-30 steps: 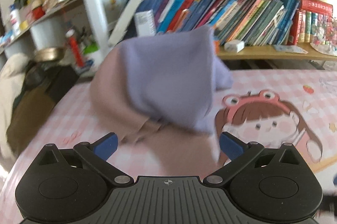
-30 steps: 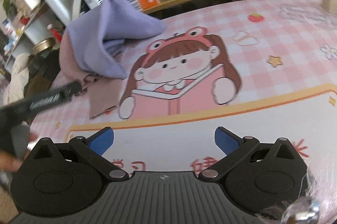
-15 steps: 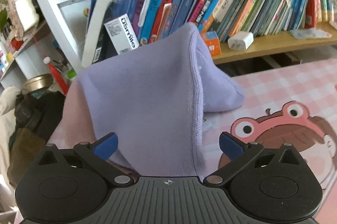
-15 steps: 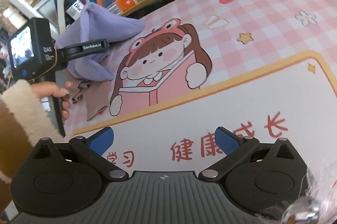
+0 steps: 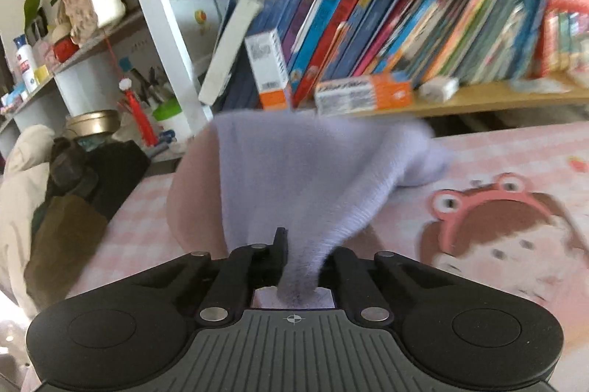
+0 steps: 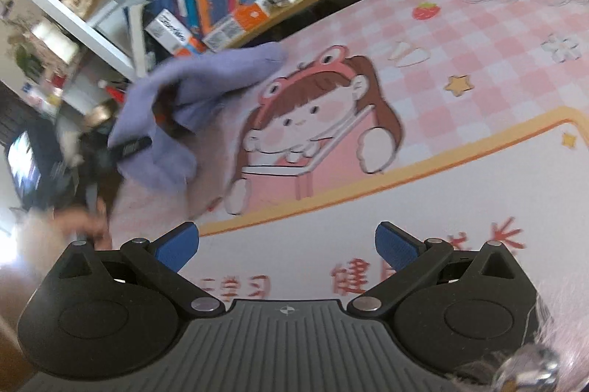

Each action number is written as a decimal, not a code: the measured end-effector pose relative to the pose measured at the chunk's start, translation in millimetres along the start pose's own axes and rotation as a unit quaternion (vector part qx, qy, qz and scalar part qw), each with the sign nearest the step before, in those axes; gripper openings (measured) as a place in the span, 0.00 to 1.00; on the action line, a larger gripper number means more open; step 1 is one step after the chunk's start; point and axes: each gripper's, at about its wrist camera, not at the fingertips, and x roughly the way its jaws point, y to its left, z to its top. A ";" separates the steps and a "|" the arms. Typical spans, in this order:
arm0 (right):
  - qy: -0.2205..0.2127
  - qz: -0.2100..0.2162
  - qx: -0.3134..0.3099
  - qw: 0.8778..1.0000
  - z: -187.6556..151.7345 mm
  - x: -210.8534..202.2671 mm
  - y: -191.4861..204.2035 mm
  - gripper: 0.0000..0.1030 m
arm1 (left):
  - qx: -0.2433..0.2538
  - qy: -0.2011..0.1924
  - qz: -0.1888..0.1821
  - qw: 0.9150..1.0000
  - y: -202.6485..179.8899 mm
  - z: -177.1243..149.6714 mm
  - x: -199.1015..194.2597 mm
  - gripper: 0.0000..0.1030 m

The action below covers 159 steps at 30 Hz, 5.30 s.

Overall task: Fold clothes
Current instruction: 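Lift the sweater with the left tool while the right tool grasps it too, then lay the sweater flat on the mat with both tools and open the right tool, then hold the sweater hem with the left tool and open it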

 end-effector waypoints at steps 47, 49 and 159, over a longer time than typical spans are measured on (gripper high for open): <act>-0.239 0.306 -0.064 0.919 186.6 -139.4 108.6 0.12 | -0.136 -0.228 -0.343 0.901 13.4 26.3 -223.1 0.04; -0.175 0.245 -0.061 0.952 175.2 -80.2 104.7 0.12 | -0.138 -0.131 -0.313 0.931 8.7 1.8 -176.4 0.04; 0.022 -0.150 -0.271 0.950 -17.6 12.8 -17.6 0.08 | -0.176 0.138 -0.042 0.974 50.9 -116.0 -49.6 0.06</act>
